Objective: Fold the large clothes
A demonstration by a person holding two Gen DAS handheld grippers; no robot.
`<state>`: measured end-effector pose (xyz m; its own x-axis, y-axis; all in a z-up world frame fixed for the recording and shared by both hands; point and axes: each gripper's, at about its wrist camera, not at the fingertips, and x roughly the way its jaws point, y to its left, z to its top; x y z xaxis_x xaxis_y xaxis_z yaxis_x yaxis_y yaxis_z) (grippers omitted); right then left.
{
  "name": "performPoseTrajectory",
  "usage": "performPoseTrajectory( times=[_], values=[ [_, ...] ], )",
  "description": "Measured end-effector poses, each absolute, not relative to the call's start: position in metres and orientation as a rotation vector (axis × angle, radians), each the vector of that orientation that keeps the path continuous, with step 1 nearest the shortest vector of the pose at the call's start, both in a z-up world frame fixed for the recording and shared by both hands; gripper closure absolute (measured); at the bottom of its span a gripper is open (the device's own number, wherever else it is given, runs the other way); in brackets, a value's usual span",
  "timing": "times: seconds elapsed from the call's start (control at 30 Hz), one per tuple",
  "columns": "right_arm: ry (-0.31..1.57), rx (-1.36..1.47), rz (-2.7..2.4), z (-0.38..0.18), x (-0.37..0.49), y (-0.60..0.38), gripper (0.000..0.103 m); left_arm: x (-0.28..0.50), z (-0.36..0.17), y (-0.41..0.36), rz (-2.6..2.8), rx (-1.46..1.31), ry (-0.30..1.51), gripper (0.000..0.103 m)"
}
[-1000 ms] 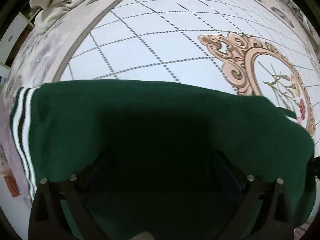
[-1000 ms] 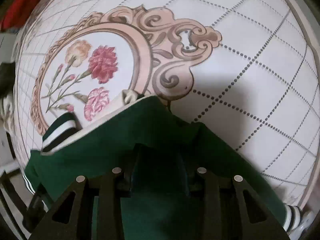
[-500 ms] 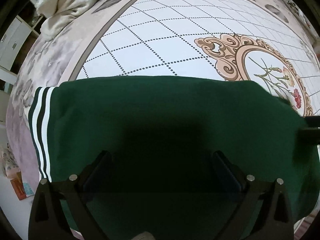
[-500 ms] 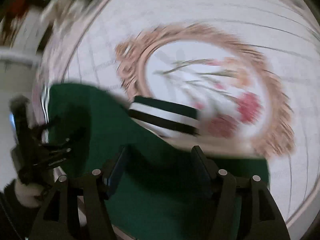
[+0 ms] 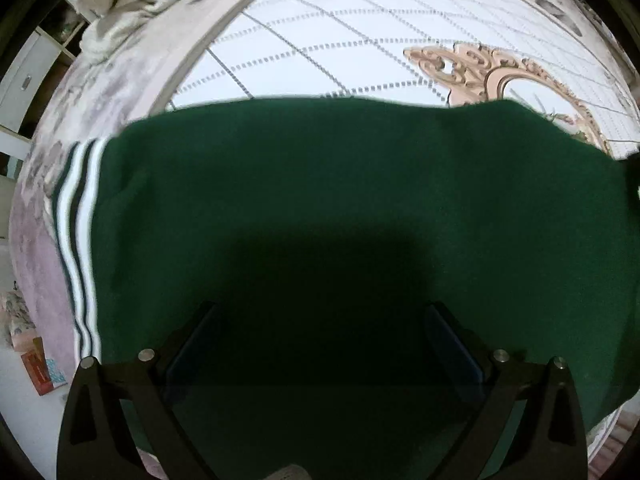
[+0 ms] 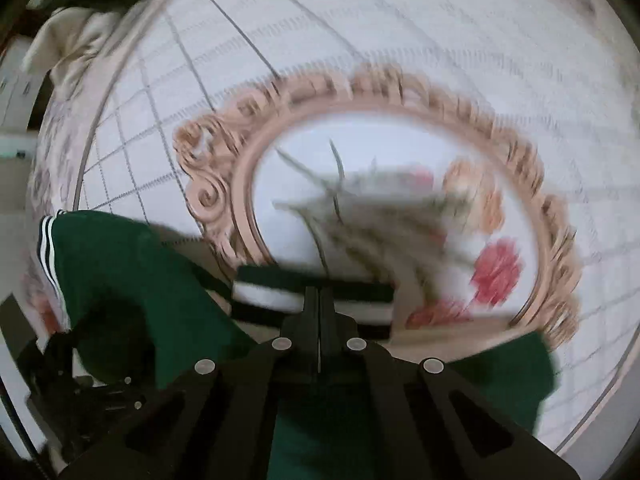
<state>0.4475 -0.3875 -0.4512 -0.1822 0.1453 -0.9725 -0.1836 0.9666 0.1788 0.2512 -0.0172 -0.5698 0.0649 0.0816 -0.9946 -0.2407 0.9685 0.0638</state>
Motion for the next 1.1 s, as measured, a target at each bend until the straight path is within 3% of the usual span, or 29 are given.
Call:
performPoseTrajectory(
  times=[0.07, 0.13, 0.17, 0.2, 0.23, 0.4, 0.6, 0.63, 0.67, 0.7, 0.77, 0.93, 1.1],
  values=[
    [1.696, 0.070, 0.263, -0.427, 0.441, -0.413, 0.101, 0.252, -0.559, -0.019, 0.236, -0.133, 1.465, 0.000],
    [1.627, 0.137, 0.204, -0.399, 0.431, -0.445, 0.077, 0.256, -0.549, -0.025, 0.224, -0.132, 1.444, 0.000],
    [1.584, 0.155, 0.145, -0.383, 0.423, -0.467, 0.045, 0.260, -0.544, -0.031, 0.211, -0.134, 1.432, 0.000],
    [1.533, 0.179, 0.065, -0.368, 0.411, -0.497, 0.022, 0.264, -0.542, -0.036, 0.199, -0.137, 1.426, 0.000],
    [1.509, 0.206, 0.011, -0.362, 0.402, -0.521, 0.019, 0.271, -0.541, -0.044, 0.185, -0.138, 1.421, 0.000],
    [1.520, 0.443, -0.113, -0.393, 0.376, -0.604, 0.019, 0.324, -0.569, -0.082, 0.195, -0.014, 1.420, 0.000],
    [1.561, 0.542, 0.053, -0.461, 0.402, -0.598, 0.020, 0.346, -0.595, -0.071, 0.209, -0.039, 1.459, 0.000],
    [1.576, 0.526, 0.086, -0.468, 0.405, -0.592, 0.026, 0.345, -0.594, -0.072, 0.209, -0.036, 1.457, 0.000],
    [1.564, 0.497, 0.106, -0.470, 0.407, -0.582, 0.067, 0.344, -0.594, -0.073, 0.210, -0.029, 1.453, 0.000],
    [1.550, 0.425, 0.106, -0.468, 0.407, -0.575, 0.084, 0.344, -0.593, -0.075, 0.211, -0.021, 1.447, 0.000],
    [1.518, 0.412, 0.078, -0.454, 0.402, -0.570, 0.089, 0.344, -0.594, -0.075, 0.212, -0.021, 1.446, 0.000],
    [1.375, 0.448, -0.048, -0.407, 0.392, -0.583, 0.091, 0.344, -0.590, -0.066, 0.210, -0.021, 1.464, 0.000],
    [1.471, 0.401, -0.150, -0.445, 0.408, -0.592, 0.088, 0.326, -0.562, -0.072, 0.219, 0.025, 1.430, 0.000]
  ],
)
